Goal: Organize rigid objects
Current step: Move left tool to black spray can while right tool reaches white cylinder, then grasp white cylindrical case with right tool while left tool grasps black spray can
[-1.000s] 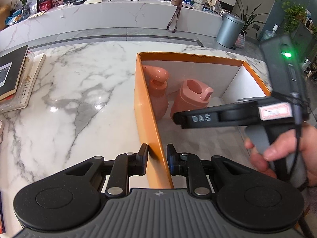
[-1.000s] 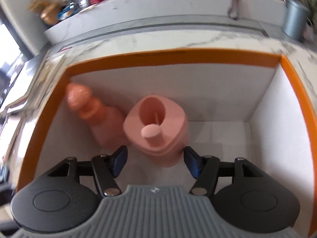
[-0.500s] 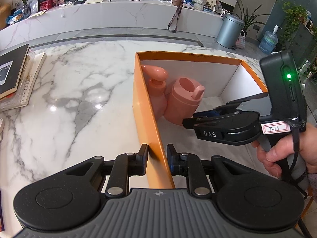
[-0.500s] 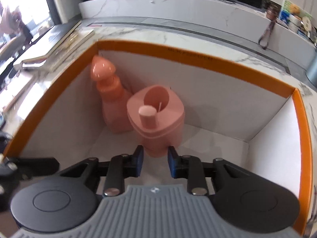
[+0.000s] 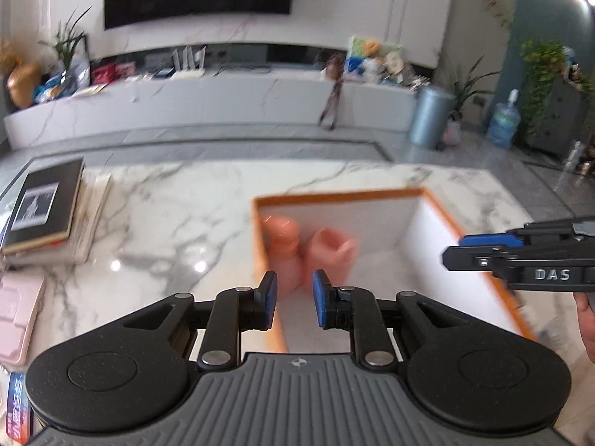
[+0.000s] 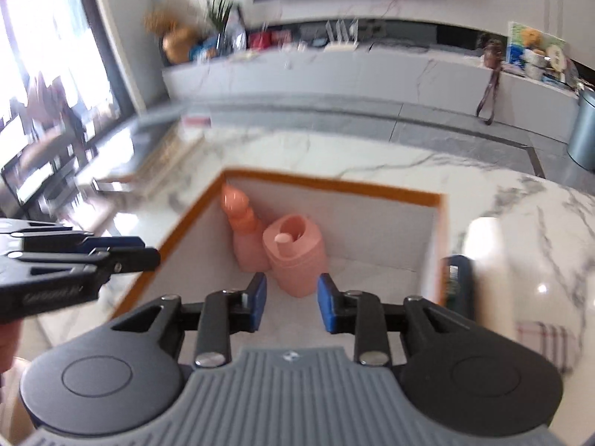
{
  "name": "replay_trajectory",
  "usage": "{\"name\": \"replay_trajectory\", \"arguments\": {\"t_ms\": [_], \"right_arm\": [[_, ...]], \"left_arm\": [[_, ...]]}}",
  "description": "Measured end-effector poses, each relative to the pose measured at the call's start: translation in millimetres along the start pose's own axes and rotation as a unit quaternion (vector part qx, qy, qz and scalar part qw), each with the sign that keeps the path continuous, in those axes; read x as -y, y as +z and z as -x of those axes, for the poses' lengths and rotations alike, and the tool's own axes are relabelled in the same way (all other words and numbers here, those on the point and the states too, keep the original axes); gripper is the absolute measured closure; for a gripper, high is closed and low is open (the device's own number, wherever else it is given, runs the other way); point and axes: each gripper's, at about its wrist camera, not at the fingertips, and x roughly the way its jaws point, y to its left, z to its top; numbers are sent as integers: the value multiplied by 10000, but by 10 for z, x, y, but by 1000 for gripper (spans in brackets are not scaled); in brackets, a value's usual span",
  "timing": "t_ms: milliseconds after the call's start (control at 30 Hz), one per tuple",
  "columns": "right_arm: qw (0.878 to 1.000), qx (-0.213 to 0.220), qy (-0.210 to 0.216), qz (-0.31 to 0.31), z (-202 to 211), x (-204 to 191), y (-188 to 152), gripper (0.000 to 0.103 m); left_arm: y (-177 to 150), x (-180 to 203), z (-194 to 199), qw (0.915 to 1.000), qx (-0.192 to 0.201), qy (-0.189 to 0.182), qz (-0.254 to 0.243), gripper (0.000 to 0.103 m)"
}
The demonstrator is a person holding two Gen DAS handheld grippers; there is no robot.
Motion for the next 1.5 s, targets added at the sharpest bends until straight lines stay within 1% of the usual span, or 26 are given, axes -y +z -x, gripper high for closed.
{"name": "replay_trajectory", "arguments": {"t_ms": [33, 100, 233, 333, 433, 467, 533, 600, 667, 733, 767, 867, 933, 1033, 1100, 1133, 1167, 1267, 1333, 1400, 1467, 1500], "right_arm": [[9999, 100, -47, -66, 142, 80, -24, 68], [9994, 167, -245, -150, 325, 199, -75, 68], [9962, 54, -710, -510, 636, 625, -261, 68], [9912, -196, -922, -925, 716, 960, -421, 68], [9811, -460, -1200, -1449, 723, 1303, -669, 68], [9764, -518, -1209, -1714, 712, 1414, -745, 67], [9659, -516, -1027, -2319, 688, 1626, -876, 67], [9555, -453, -819, -2798, 675, 1798, -962, 67], [9487, -381, -755, -3047, 646, 1909, -1008, 67], [9424, -373, -701, -3250, 601, 2002, -1060, 67], [9404, -384, -695, -3307, 591, 2041, -1079, 68], [9395, -390, -600, -3350, 520, 2102, -1102, 69], [9391, -368, -508, -3380, 461, 2149, -1104, 69], [9319, -376, -385, -3588, 396, 2248, -1136, 69], [9273, -379, -330, -3710, 370, 2305, -1169, 69], [9250, -389, -298, -3767, 355, 2327, -1184, 69], [9235, -413, -272, -3804, 334, 2345, -1194, 69], [9221, -479, -217, -3834, 290, 2359, -1204, 69], [9224, -515, -159, -3824, 258, 2365, -1203, 69], [9209, -567, -140, -3853, 230, 2376, -1211, 69], [9189, -563, -118, -3902, 224, 2392, -1226, 69], [9178, -557, -107, -3930, 223, 2401, -1234, 69]], "left_arm": [[33, 74, 36, 9999, 20, -112, -82, 81], [83, 254, 87, 9990, 18, -335, -306, 81], [144, 722, 107, 9925, -47, -861, -870, 81], [125, 1123, 34, 9838, -196, -1156, -1356, 81], [106, 1521, -138, 9738, -427, -1365, -1768, 81], [103, 1649, -225, 9703, -535, -1442, -1869, 80], [77, 1902, -410, 9613, -753, -1532, -2162, 77], [24, 2157, -607, 9493, -921, -1564, -2569, 77], [-49, 2396, -804, 9356, -1093, -1595, -2956, 75], [-135, 2586, -1003, 9167, -1225, -1614, -3444, 72], [-190, 2638, -1087, 9084, -1300, -1604, -3637, 72], [-294, 2793, -1375, 8834, -1527, -1579, -4139, 68], [-370, 2885, -1536, 8629, -1615, -1506, -4546, 61], [-460, 2978, -1726, 8317, -1726, -1463, -5071, 51], [-504, 3017, -1860, 8138, -1844, -1371, -5338, 50], [-531, 3027, -1916, 8054, -1870, -1293, -5474, 46], [-539, 3025, -1950, 7991, -1908, -1307, -5550, 44], [-561, 3030, -2010, 7885, -1952, -1313, -5683, 43], [-580, 3033, -2020, 7793, -1942, -1311, -5813, 39], [-594, 3045, -2043, 7731, -1968, -1303, -5888, 36], [-631, 3070, -2078, 7618, -1987, -1302, -6027, 35], [-657, 3086, -2092, 7557, -1953, -1269, -6121, 31]]}}
